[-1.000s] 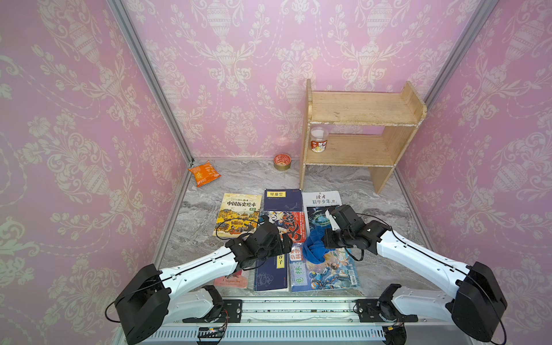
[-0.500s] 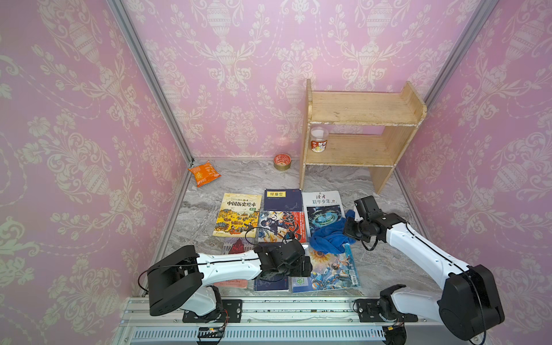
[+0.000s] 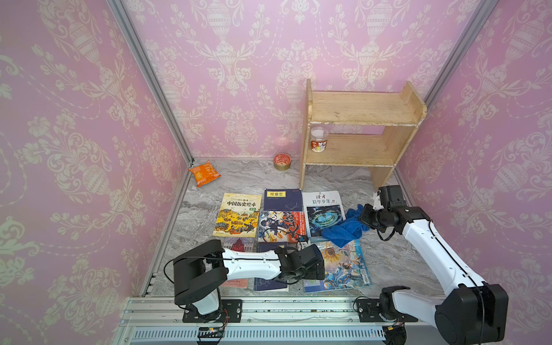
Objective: Wipe the cover of the book
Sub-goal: Move the book to the center of the board, then adjust the cleaning item at the center of the board.
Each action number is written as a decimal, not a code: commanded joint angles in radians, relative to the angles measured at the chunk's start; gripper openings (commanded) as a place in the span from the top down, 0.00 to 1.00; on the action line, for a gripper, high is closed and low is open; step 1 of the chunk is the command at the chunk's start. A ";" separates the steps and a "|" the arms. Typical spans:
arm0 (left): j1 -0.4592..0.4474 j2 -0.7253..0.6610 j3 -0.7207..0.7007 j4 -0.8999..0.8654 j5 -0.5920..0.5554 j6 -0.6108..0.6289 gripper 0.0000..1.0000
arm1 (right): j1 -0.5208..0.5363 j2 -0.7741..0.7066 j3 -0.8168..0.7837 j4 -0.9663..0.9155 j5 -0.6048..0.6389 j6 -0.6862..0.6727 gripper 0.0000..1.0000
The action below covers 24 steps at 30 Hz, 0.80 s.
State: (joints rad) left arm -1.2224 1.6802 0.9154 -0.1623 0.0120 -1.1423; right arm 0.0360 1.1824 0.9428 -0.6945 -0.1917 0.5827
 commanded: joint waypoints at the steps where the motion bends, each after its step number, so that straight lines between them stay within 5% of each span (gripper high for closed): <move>1: -0.006 0.093 0.117 0.073 -0.004 0.043 0.01 | -0.037 -0.027 0.041 -0.033 -0.032 0.003 1.00; 11: 0.002 0.236 0.390 0.056 0.039 0.198 0.01 | -0.125 -0.007 0.165 -0.020 -0.023 0.009 1.00; 24: 0.151 -0.292 -0.033 -0.125 -0.072 0.193 0.01 | 0.088 0.120 0.072 -0.035 0.078 -0.135 1.00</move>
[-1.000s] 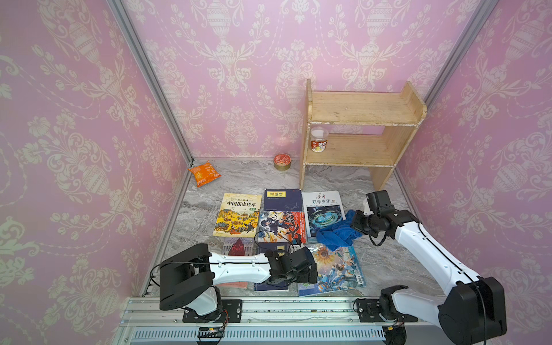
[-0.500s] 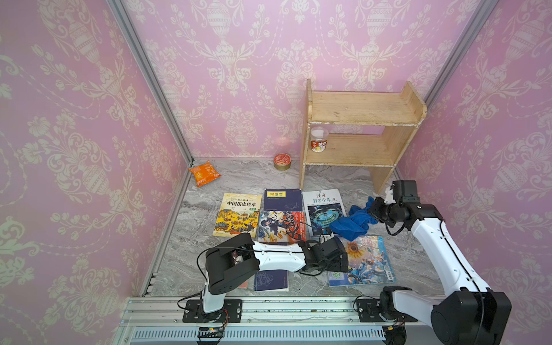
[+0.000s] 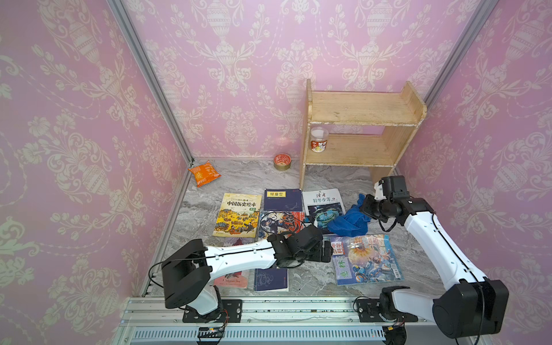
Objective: Wipe the cover of the book
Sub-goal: Adjust the cleaning item at the center of the board.
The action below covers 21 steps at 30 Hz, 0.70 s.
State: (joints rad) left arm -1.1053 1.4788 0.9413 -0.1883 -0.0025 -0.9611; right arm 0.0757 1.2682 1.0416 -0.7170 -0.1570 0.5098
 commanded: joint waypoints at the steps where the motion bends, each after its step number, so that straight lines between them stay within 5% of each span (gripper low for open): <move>1: 0.052 -0.135 -0.087 -0.117 -0.065 0.006 0.01 | 0.075 0.047 -0.037 -0.019 0.082 -0.080 1.00; 3: 0.074 -0.214 -0.134 -0.149 -0.098 0.004 0.01 | 0.087 0.069 -0.061 -0.017 0.132 -0.090 1.00; 5: 0.094 -0.283 -0.171 -0.174 -0.124 0.003 0.01 | 0.087 0.097 -0.069 -0.010 0.158 -0.106 0.86; 11: 0.152 -0.397 -0.240 -0.230 -0.119 0.003 0.01 | 0.087 0.114 -0.061 -0.013 0.136 -0.194 0.03; 21: 0.245 -0.440 -0.274 -0.234 -0.025 0.042 0.01 | 0.078 0.176 -0.169 0.180 0.142 -0.276 0.00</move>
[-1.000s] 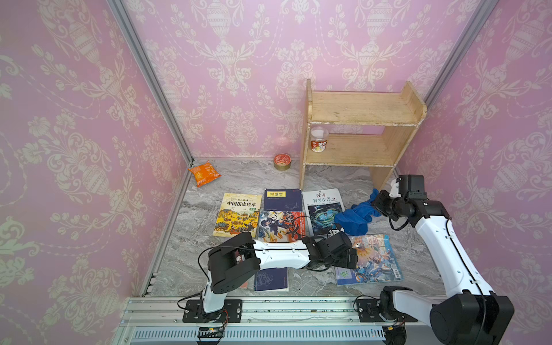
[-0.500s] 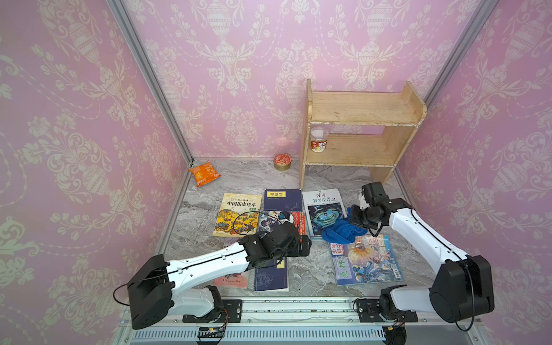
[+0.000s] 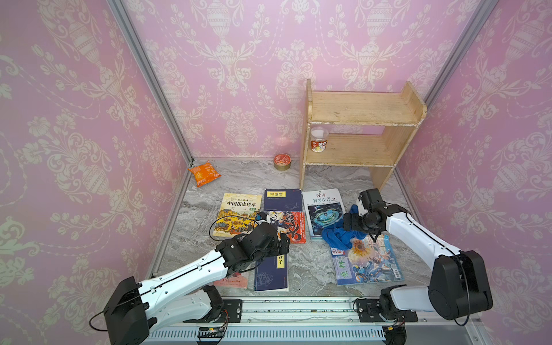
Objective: Wipe the cover of the book
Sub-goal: Adjust the cleaning item at the center of the board.
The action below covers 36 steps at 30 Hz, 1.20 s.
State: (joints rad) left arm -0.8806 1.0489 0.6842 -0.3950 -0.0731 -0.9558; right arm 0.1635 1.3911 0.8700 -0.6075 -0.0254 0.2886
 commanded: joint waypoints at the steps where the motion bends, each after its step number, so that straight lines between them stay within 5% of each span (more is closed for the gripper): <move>1: 0.029 -0.008 -0.017 -0.025 0.060 0.044 0.01 | -0.019 0.098 0.027 0.063 0.015 -0.063 0.00; 9: 0.051 -0.039 -0.058 -0.010 0.113 0.041 0.01 | -0.146 0.285 0.108 0.093 -0.140 -0.072 0.04; 15: 0.057 -0.057 -0.099 0.011 0.133 0.019 0.01 | -0.197 0.316 0.077 0.166 -0.335 0.003 0.36; 17: 0.058 -0.059 -0.102 0.015 0.133 0.017 0.01 | -0.222 0.310 0.067 0.186 -0.394 0.030 0.53; 20: 0.059 -0.055 -0.102 0.019 0.133 0.021 0.01 | -0.259 0.293 0.071 0.177 -0.404 0.051 0.95; 24: 0.062 -0.042 -0.100 0.023 0.137 0.023 0.01 | -0.309 0.236 0.098 0.143 -0.386 0.081 1.00; 31: 0.063 -0.033 -0.110 0.019 0.135 0.003 0.01 | -0.332 0.034 0.121 0.105 -0.156 0.155 1.00; 36: 0.063 -0.030 -0.131 0.044 0.127 -0.014 0.01 | -0.219 -0.077 0.078 0.098 0.302 0.188 1.00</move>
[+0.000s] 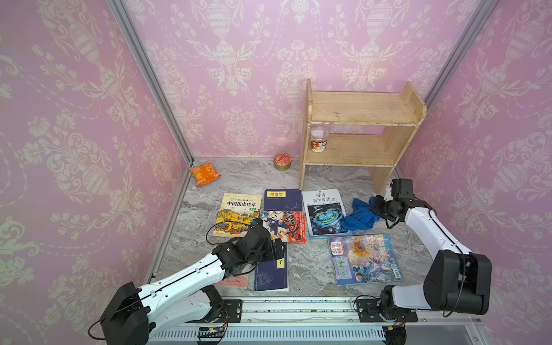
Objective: Wipe the cover of the book
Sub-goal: Adjust the cleaning item at the center of the board, then move the book to the center of the board.
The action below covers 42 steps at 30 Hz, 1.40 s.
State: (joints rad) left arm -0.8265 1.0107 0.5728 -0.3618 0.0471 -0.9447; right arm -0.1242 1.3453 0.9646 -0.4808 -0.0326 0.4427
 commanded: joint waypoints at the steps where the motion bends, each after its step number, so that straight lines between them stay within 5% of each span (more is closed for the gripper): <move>1: 0.009 0.016 -0.023 0.018 0.010 -0.027 0.01 | 0.123 -0.030 -0.022 -0.033 0.397 0.031 1.00; 4: 0.010 0.043 -0.021 0.032 0.024 -0.026 0.01 | 0.226 0.030 -0.026 -0.075 0.504 0.054 1.00; 8: 0.010 0.054 -0.020 0.032 0.039 -0.032 0.01 | 0.235 0.136 -0.027 -0.122 0.474 0.098 1.00; 9: 0.012 0.047 -0.023 0.031 0.038 -0.035 0.01 | 0.231 0.144 -0.032 -0.114 0.463 0.089 0.94; 12: 0.012 0.017 -0.037 0.020 0.027 -0.042 0.01 | 0.220 0.171 0.009 -0.150 0.494 0.055 0.44; 13: 0.011 0.008 -0.041 0.016 0.023 -0.043 0.01 | 0.215 0.182 0.033 -0.172 0.512 0.042 0.35; 17: 0.011 -0.007 -0.045 0.008 0.018 -0.040 0.01 | 0.210 0.181 0.129 -0.229 0.499 -0.026 0.25; 21: 0.012 0.000 -0.041 0.012 0.022 -0.038 0.00 | 0.209 0.124 0.176 -0.246 0.284 -0.114 0.07; 24: 0.011 0.004 -0.034 0.012 0.023 -0.027 0.01 | 0.209 0.107 0.167 -0.258 0.127 -0.179 0.03; 31: 0.012 0.019 -0.036 0.032 0.041 -0.013 0.01 | 0.201 0.201 0.059 -0.184 0.292 -0.255 0.00; 38: 0.013 -0.014 -0.047 0.021 0.035 -0.015 0.01 | 0.096 0.300 0.012 -0.106 0.122 -0.259 0.00; 42: 0.015 -0.026 -0.055 0.026 0.029 -0.012 0.01 | 0.095 0.437 0.097 -0.117 0.160 -0.272 0.00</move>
State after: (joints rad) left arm -0.8200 0.9966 0.5331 -0.3309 0.0742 -0.9688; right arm -0.0334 1.7023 1.0195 -0.6220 0.1352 0.2005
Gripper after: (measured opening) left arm 0.993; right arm 0.997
